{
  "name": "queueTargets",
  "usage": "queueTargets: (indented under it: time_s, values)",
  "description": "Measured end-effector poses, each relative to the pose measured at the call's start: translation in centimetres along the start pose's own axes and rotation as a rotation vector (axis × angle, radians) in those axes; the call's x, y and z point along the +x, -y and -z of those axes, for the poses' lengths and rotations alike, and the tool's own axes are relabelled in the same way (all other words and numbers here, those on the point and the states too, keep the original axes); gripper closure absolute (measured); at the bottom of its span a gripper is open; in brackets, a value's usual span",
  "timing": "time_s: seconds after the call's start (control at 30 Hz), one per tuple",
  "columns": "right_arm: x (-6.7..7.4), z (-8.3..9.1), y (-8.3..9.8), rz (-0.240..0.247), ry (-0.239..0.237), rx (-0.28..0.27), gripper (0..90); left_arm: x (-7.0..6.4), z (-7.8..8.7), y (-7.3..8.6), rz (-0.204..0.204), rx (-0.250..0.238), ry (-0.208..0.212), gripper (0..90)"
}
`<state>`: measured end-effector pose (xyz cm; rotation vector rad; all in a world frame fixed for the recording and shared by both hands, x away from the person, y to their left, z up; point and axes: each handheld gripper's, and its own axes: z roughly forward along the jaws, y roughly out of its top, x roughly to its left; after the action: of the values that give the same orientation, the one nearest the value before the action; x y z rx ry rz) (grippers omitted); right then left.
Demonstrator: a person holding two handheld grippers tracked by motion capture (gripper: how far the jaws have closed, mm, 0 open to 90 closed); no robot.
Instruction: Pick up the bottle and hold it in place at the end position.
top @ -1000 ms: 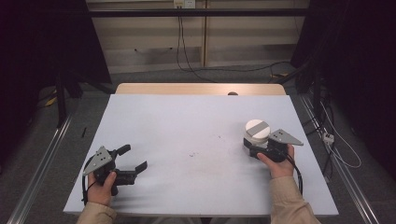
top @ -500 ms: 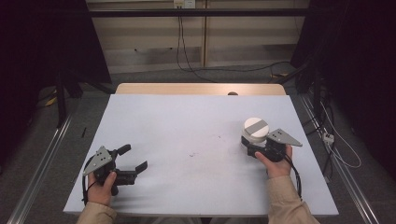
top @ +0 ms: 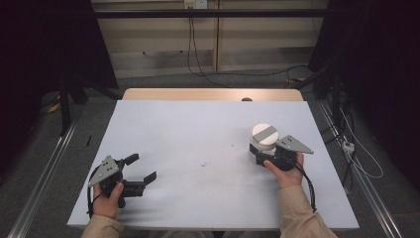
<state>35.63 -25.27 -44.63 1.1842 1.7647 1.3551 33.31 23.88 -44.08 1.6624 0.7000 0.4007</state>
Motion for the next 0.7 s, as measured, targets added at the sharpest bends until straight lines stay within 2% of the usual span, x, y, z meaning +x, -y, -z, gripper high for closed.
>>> queueTargets:
  time_s: [0.27, 0.7]
  values:
    - [0.7, -0.8, -0.2, 0.019, -0.016, 0.019, 18.5, 0.0, 0.0, 0.0, -0.002, 0.000, 0.003, 4.0]
    - [1.4, -1.7, -0.9, 0.021, -0.045, 0.014, 18.5, 0.0, 0.0, 0.0, -0.004, -0.001, 0.007, 4.0]
